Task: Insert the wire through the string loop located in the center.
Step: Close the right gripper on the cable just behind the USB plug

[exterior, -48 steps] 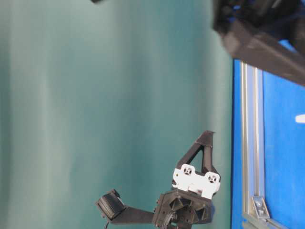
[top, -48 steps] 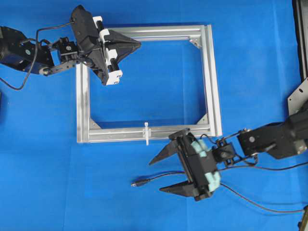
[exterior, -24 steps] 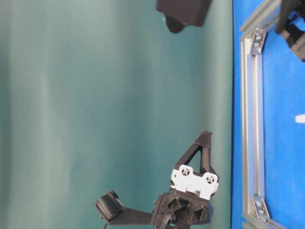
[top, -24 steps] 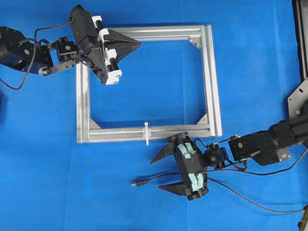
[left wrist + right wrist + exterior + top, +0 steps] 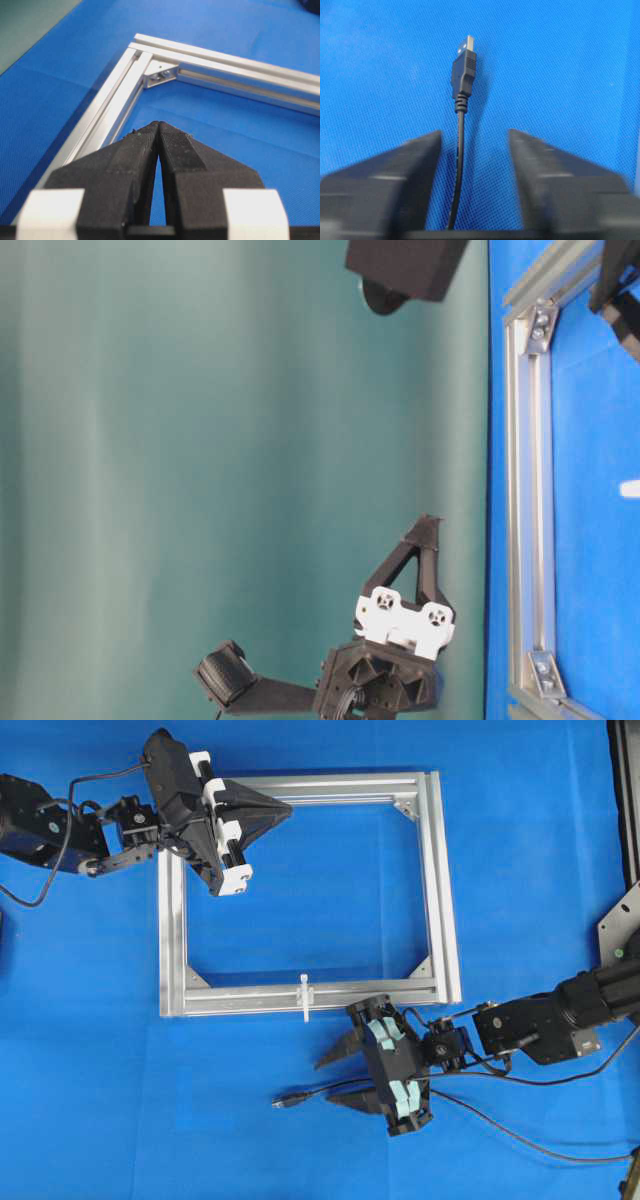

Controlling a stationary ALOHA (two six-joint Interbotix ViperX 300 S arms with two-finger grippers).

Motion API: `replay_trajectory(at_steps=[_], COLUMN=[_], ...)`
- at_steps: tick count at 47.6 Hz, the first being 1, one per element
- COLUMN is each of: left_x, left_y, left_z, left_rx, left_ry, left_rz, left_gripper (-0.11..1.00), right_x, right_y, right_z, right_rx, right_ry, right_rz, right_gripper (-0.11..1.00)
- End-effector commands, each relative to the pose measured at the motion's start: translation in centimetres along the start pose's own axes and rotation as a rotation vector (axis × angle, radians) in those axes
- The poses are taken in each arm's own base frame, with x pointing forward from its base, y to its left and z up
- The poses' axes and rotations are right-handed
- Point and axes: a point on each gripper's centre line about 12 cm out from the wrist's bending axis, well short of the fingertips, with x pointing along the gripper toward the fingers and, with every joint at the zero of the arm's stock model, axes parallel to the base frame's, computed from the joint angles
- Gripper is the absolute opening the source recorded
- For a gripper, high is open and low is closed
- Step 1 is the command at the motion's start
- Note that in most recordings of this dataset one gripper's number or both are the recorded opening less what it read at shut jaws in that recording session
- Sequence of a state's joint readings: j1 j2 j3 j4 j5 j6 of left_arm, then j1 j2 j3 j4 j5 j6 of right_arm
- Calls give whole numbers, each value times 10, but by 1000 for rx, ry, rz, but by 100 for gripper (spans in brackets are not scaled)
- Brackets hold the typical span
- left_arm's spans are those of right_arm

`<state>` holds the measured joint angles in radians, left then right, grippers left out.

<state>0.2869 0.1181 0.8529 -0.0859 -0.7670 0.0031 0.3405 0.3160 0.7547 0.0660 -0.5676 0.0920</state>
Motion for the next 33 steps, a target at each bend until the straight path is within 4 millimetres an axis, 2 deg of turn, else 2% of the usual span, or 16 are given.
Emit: replay_trajectory(at_steps=[1,5,8,25,33], left_x=[-2,-2,-2,-3,-3], left_y=[-2,-2,-2,-3,-2], left_z=[14,15,15,15,15], left_rx=[0,0,0,2,0], left_ry=[-43,-46,-46,-46,-46], left_rz=[-6,-6,-8,-10,-8], left_gripper=[0,0,0,0,0], right_x=[0,0,0,-1,-11], right_y=[4,4,4,4,7], right_z=[10,10,10,14,31], right_rx=[1,-1,-1,1,4], right_ry=[-28,-30,-30,-30,-41], right_rz=[8,9,9,10,15], right_gripper=[19,3,-3,-3,-3])
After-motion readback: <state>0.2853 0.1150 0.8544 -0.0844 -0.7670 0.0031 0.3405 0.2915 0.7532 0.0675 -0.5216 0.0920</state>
